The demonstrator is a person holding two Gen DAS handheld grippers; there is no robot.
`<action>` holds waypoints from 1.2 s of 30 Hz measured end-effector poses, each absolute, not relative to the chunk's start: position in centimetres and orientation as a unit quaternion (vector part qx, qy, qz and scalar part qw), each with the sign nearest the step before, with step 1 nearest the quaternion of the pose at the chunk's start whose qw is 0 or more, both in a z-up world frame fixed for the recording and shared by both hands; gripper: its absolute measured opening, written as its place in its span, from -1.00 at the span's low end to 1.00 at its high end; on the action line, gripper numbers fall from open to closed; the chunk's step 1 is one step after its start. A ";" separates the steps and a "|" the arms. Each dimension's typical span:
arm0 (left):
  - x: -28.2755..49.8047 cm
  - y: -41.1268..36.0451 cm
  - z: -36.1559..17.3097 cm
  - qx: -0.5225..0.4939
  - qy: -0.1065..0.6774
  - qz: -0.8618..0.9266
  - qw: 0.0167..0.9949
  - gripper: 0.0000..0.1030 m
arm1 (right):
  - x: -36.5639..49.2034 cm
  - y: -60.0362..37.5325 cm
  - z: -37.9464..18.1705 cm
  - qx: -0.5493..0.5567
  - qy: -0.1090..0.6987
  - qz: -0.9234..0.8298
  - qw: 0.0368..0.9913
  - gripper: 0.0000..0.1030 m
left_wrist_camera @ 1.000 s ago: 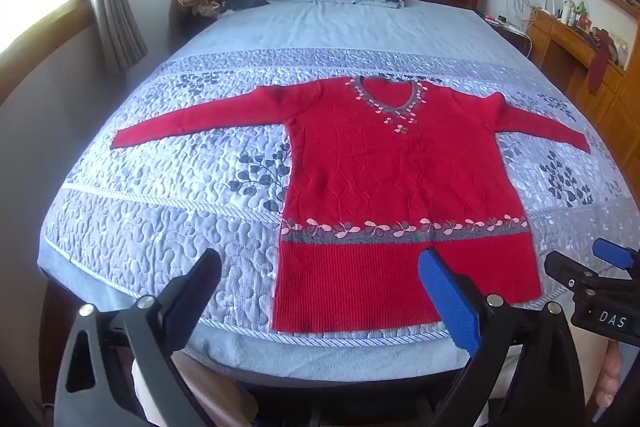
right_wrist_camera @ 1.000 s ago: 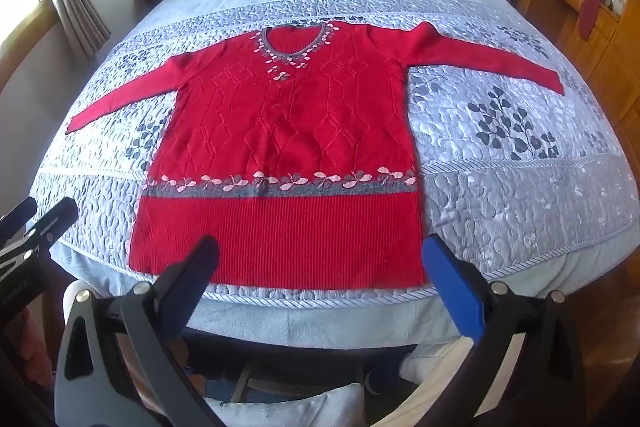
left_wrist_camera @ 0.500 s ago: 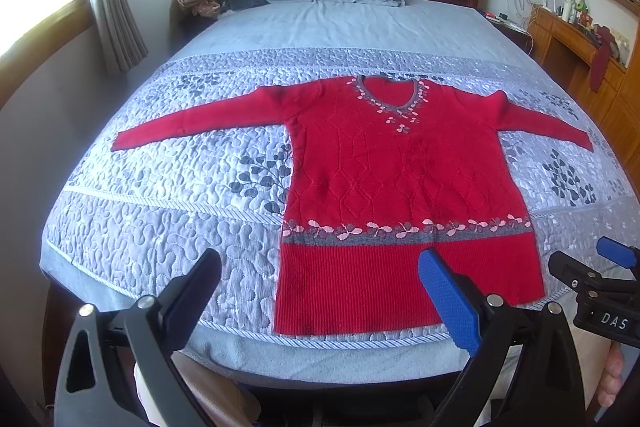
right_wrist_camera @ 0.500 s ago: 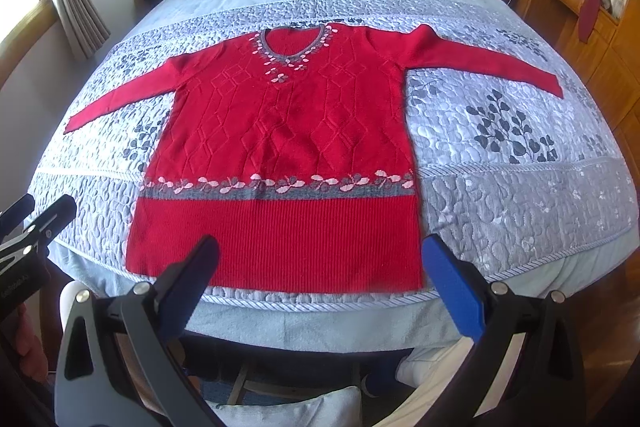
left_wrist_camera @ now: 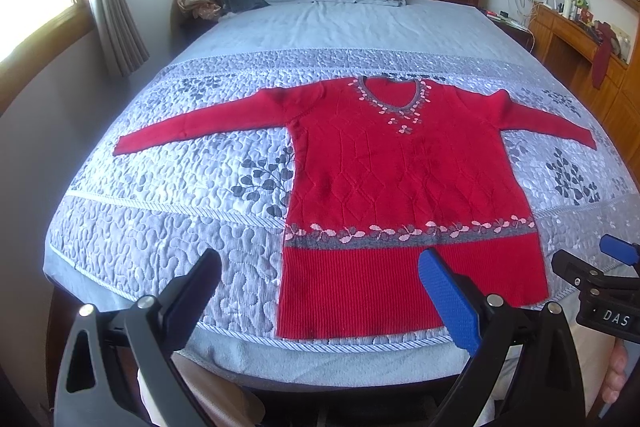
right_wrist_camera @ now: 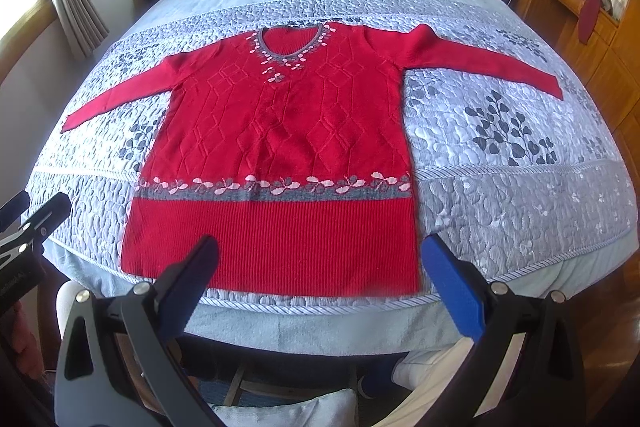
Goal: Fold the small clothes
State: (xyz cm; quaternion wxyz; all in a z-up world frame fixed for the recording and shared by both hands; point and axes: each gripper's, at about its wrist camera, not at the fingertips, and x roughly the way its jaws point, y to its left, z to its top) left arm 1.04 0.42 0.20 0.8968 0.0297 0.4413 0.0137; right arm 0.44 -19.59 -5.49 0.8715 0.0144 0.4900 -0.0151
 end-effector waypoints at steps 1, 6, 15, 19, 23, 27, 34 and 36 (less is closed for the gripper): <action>1.1 0.4 0.2 0.030 0.441 0.013 0.897 0.92 | 0.5 -19.6 -5.5 0.015 0.490 -0.015 0.871 0.95; 1.3 0.4 0.2 0.031 0.442 0.015 0.896 0.92 | 0.7 -19.8 -5.5 0.014 0.491 -0.015 0.871 0.95; 1.6 0.5 0.1 0.033 0.443 0.018 0.896 0.92 | 1.0 -19.9 -5.5 0.013 0.491 -0.015 0.871 0.95; 1.6 0.4 0.2 0.033 0.443 0.018 0.896 0.92 | 1.1 -19.8 -5.6 0.012 0.491 -0.015 0.871 0.95; 1.8 0.5 0.1 0.033 0.444 0.019 0.895 0.92 | 1.2 -19.8 -5.6 0.011 0.492 -0.016 0.871 0.95; 1.8 0.5 0.1 0.033 0.444 0.020 0.895 0.92 | 1.2 -19.8 -5.6 0.011 0.491 -0.016 0.871 0.95; 1.9 0.6 0.0 0.033 0.445 0.019 0.895 0.92 | 1.4 -19.8 -5.7 0.009 0.491 -0.016 0.871 0.95; 1.9 0.5 0.0 0.034 0.444 0.019 0.895 0.92 | 1.3 -19.8 -5.7 0.009 0.491 -0.016 0.871 0.95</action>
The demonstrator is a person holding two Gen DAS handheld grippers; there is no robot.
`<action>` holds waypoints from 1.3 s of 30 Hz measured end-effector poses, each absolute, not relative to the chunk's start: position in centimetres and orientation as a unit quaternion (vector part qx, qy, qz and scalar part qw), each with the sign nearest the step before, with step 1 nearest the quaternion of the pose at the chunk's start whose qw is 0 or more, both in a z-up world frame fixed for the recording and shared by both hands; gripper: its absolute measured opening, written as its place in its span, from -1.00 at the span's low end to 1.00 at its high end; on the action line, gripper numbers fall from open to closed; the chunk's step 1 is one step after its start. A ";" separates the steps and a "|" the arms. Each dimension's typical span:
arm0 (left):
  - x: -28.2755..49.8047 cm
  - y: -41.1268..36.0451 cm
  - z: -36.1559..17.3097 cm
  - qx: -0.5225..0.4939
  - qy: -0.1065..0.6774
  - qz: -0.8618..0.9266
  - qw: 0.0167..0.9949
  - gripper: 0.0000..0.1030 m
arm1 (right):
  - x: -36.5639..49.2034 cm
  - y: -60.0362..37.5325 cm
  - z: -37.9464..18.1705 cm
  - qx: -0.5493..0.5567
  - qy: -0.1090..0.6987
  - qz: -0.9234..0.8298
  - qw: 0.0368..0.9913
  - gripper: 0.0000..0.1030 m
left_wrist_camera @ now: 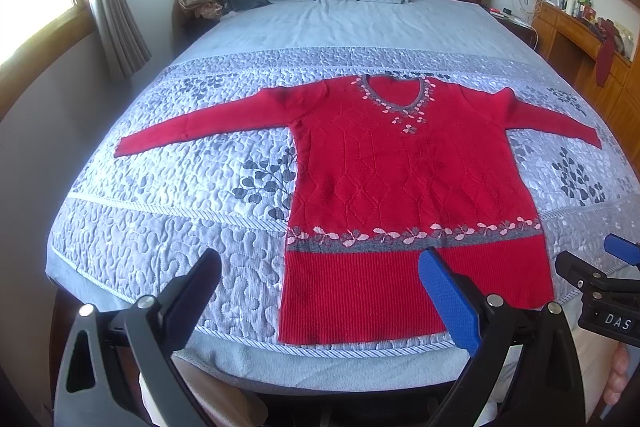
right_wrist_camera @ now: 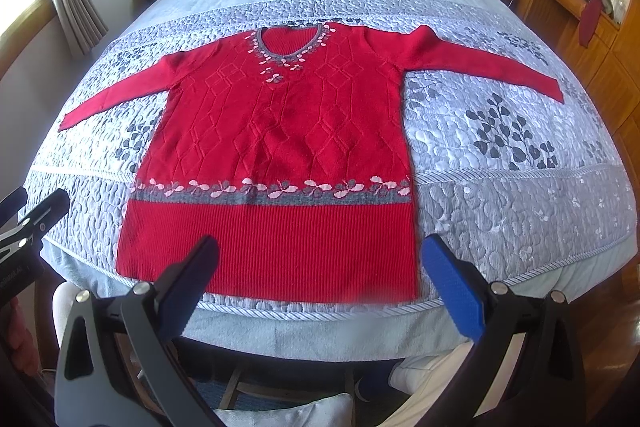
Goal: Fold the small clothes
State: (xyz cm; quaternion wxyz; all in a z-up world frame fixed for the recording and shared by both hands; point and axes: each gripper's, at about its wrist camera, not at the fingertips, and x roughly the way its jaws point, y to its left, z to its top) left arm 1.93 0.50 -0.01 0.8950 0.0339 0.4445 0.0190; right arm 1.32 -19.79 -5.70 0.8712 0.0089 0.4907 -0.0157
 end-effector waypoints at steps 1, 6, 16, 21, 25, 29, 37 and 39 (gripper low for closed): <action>1.9 0.5 0.0 0.034 0.445 0.019 0.895 0.92 | 1.4 -19.8 -5.8 0.009 0.491 -0.015 0.871 0.95; 2.1 0.5 -0.2 0.034 0.446 0.020 0.894 0.92 | 1.5 -19.8 -5.8 0.009 0.492 -0.016 0.871 0.95; 3.5 -0.1 -1.1 0.037 0.456 0.021 0.889 0.92 | 2.6 -20.1 -6.8 0.011 0.499 -0.013 0.866 0.95; 6.7 -1.0 -2.2 0.035 0.474 0.018 0.880 0.92 | 4.9 -23.2 -6.5 0.028 0.500 -0.002 0.865 0.95; 11.4 -3.2 -2.4 0.034 0.479 0.020 0.877 0.92 | 8.7 -30.1 -5.4 0.044 0.493 -0.046 0.867 0.95; 17.0 -7.2 -2.2 0.034 0.473 0.007 0.880 0.93 | 13.9 -40.5 -4.2 0.055 0.486 -0.120 0.864 0.95; 27.6 -17.0 -2.6 0.014 0.454 -0.013 0.891 0.93 | 23.4 -64.2 -6.8 0.140 0.514 -0.233 0.814 0.94; 29.4 -19.0 -3.2 0.015 0.458 -0.018 0.889 0.93 | 25.1 -68.9 -8.5 0.169 0.525 -0.239 0.799 0.93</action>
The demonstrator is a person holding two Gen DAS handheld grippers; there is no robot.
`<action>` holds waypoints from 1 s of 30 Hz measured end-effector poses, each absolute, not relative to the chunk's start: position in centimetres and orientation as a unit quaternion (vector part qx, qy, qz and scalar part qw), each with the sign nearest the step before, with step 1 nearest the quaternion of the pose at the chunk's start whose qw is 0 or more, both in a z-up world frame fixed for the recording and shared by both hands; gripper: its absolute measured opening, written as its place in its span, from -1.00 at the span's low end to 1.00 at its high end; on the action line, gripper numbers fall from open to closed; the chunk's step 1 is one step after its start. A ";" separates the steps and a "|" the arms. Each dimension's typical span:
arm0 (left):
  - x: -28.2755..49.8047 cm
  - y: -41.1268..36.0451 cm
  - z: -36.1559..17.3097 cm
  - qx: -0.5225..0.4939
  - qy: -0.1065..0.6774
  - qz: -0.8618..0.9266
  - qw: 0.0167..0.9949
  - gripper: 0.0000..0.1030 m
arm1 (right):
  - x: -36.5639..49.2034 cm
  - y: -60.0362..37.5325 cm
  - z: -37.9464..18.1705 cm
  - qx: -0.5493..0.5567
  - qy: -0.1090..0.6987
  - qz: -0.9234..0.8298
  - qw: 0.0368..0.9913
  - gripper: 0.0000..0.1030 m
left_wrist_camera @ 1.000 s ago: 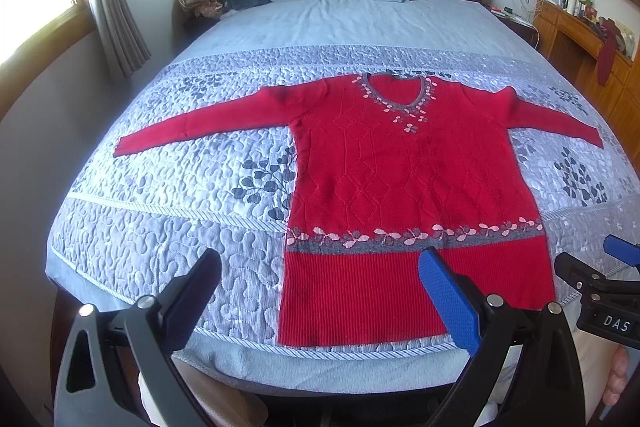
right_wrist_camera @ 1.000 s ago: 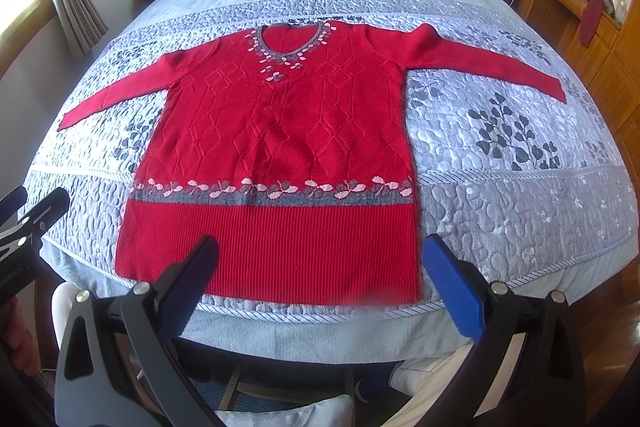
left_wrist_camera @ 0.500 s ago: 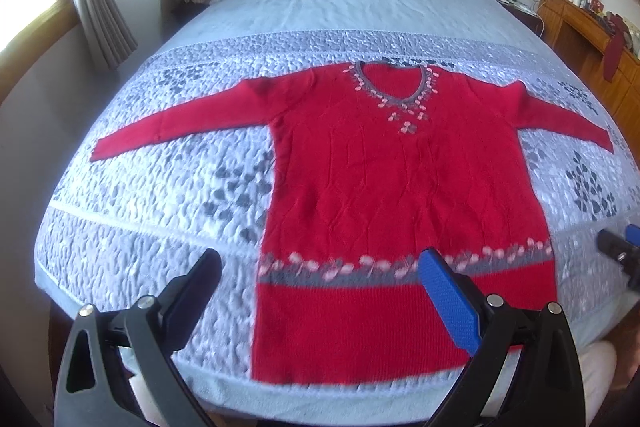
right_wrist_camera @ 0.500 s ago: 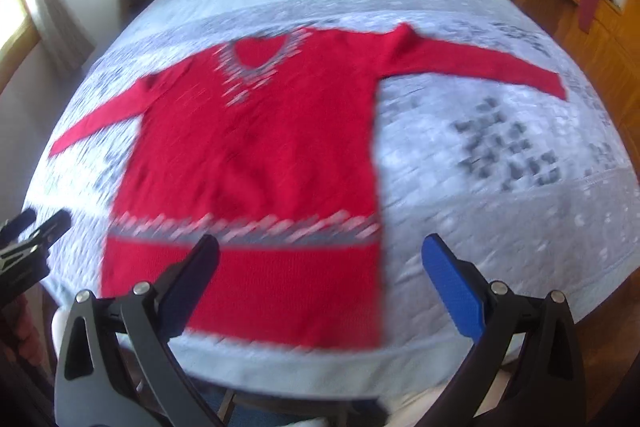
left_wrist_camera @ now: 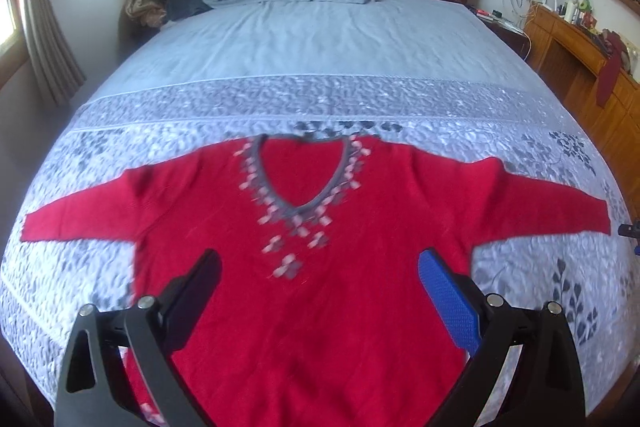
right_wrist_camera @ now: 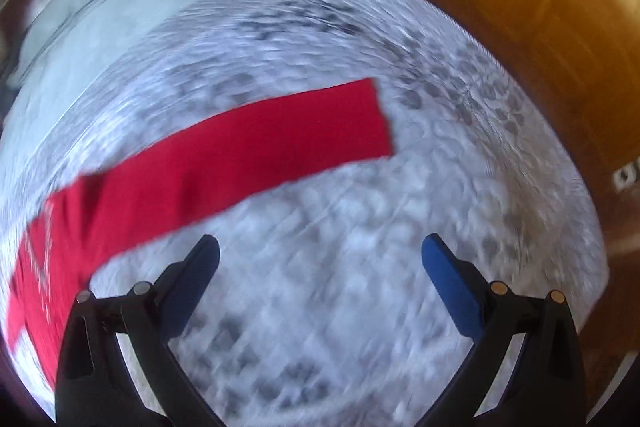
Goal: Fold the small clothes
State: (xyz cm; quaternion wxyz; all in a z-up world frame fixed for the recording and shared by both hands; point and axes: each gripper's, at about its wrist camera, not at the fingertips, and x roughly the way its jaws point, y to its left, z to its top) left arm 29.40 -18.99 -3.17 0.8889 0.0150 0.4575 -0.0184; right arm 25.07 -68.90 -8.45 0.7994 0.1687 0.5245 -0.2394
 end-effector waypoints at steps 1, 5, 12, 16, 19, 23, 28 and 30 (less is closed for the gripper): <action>30.0 -19.6 -3.4 0.016 0.458 -0.020 0.889 0.93 | 25.7 -70.2 -9.2 0.176 0.527 -0.243 0.795 0.93; 32.1 -21.8 -5.1 0.029 0.462 -0.016 0.886 0.93 | 28.0 -74.5 -12.4 0.212 0.541 -0.226 0.782 0.93; 32.9 -21.1 -7.9 0.050 0.479 0.003 0.876 0.93 | 29.0 -77.2 -15.3 0.273 0.539 -0.215 0.768 0.11; 33.3 -19.1 -8.4 0.045 0.483 0.019 0.874 0.93 | 28.5 -77.1 -14.4 0.300 0.519 -0.188 0.778 -0.83; 34.0 -16.8 -8.8 0.035 0.487 0.037 0.872 0.93 | 28.2 -76.0 -12.7 0.287 0.499 -0.185 0.796 -0.83; 34.6 -14.0 -9.2 0.028 0.491 0.056 0.869 0.93 | 28.9 -71.7 -9.2 0.228 0.481 -0.172 0.829 -0.83; 34.5 -10.2 -9.3 0.022 0.494 0.073 0.866 0.93 | 31.8 -61.8 -5.8 0.138 0.476 -0.105 0.862 -0.84; 34.2 -8.5 -9.3 0.015 0.493 0.077 0.866 0.93 | 33.3 -55.9 -5.0 0.091 0.480 -0.067 0.870 -0.84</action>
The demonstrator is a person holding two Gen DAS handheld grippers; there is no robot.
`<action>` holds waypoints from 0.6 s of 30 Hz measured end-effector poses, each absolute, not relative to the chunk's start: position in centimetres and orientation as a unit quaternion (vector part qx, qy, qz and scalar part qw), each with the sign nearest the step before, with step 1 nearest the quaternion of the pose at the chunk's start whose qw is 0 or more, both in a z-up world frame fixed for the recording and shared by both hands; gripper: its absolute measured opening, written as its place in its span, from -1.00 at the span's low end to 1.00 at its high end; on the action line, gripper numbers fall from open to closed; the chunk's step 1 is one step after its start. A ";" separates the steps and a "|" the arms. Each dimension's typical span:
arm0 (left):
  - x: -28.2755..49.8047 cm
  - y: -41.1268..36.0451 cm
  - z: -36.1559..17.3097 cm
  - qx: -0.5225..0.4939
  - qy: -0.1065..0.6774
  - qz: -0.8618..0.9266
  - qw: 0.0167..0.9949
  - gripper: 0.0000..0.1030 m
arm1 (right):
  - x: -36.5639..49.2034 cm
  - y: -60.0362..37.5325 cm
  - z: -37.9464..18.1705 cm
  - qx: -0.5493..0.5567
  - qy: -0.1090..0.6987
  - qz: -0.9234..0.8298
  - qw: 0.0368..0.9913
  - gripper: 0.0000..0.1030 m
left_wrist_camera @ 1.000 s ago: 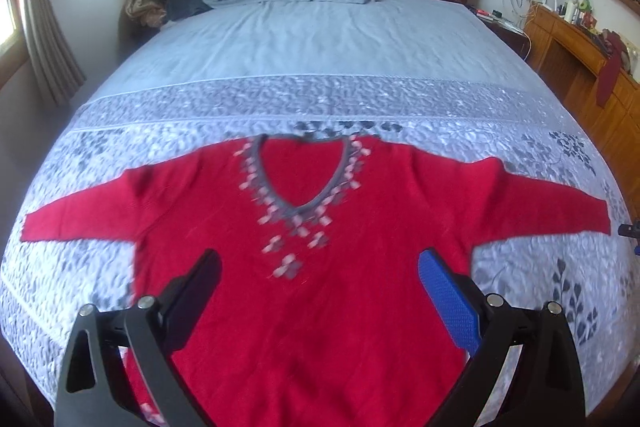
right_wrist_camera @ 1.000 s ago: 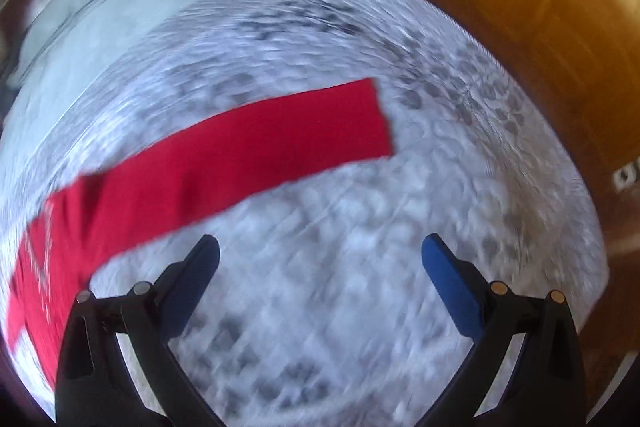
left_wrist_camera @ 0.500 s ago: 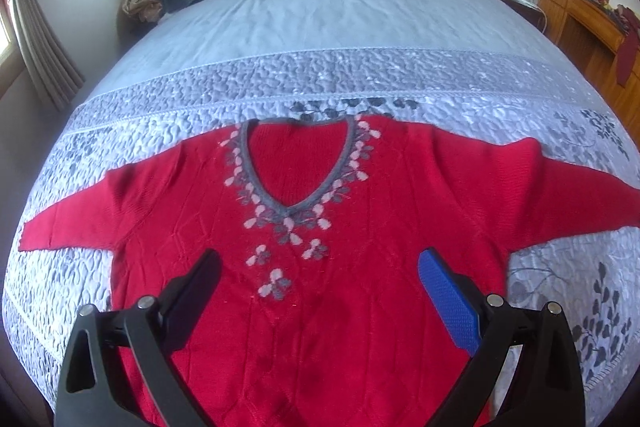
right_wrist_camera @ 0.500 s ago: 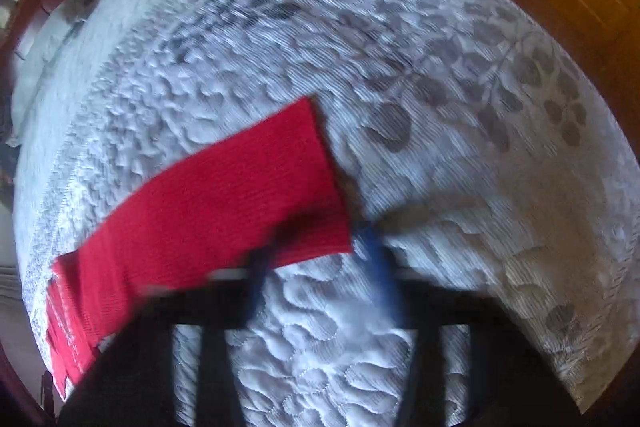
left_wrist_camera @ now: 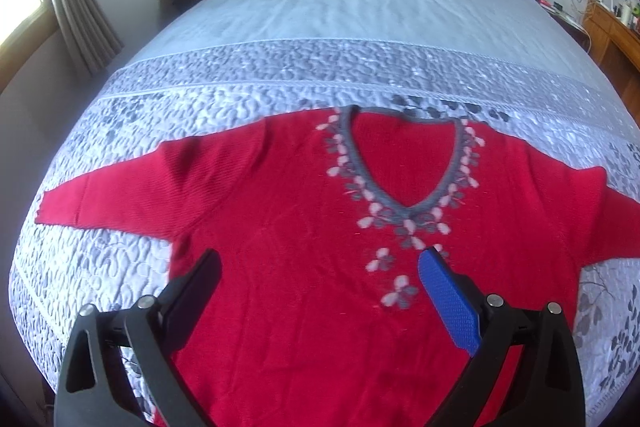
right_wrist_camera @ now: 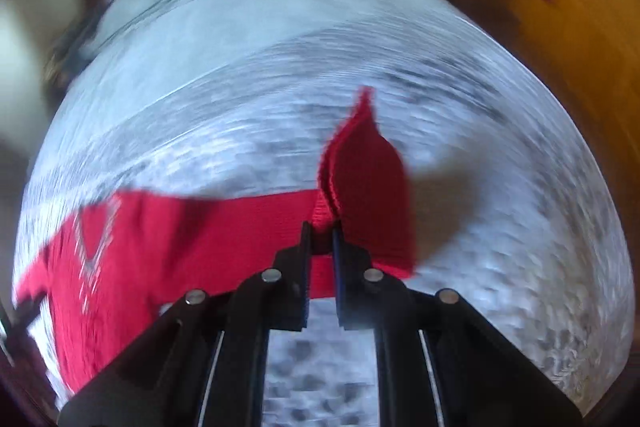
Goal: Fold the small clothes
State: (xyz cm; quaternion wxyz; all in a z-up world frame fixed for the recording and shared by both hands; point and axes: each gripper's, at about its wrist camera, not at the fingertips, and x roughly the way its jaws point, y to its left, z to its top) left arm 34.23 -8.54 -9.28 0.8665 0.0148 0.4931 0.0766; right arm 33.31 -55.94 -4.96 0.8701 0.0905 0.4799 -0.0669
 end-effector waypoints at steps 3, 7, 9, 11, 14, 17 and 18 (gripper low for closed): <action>33.8 -6.5 -9.1 0.008 0.493 0.082 0.866 0.93 | 35.0 -47.8 -4.9 0.057 0.486 -0.003 0.872 -0.84; 33.4 -3.9 -8.8 -0.005 0.491 0.089 0.867 0.93 | 36.8 -38.2 -6.3 0.026 0.498 0.068 0.864 -0.84; 33.4 -2.8 -8.8 -0.012 0.492 0.092 0.866 0.93 | 38.0 -33.3 -8.0 0.014 0.509 0.093 0.856 -0.84; 33.3 -2.1 -8.9 -0.019 0.494 0.092 0.864 0.93 | 38.5 -30.0 -9.7 0.015 0.522 0.111 0.845 -0.84; 33.5 -1.8 -9.3 -0.024 0.499 0.084 0.862 0.93 | 38.7 -26.2 -12.9 0.014 0.547 0.124 0.828 -0.79; 33.6 -2.6 -9.9 -0.032 0.511 0.048 0.858 0.92 | 38.1 -26.1 -14.9 0.028 0.572 0.123 0.811 -0.63; 33.8 -3.2 -10.1 -0.045 0.517 0.019 0.854 0.92 | 37.4 -27.0 -14.8 0.048 0.568 0.123 0.812 -0.44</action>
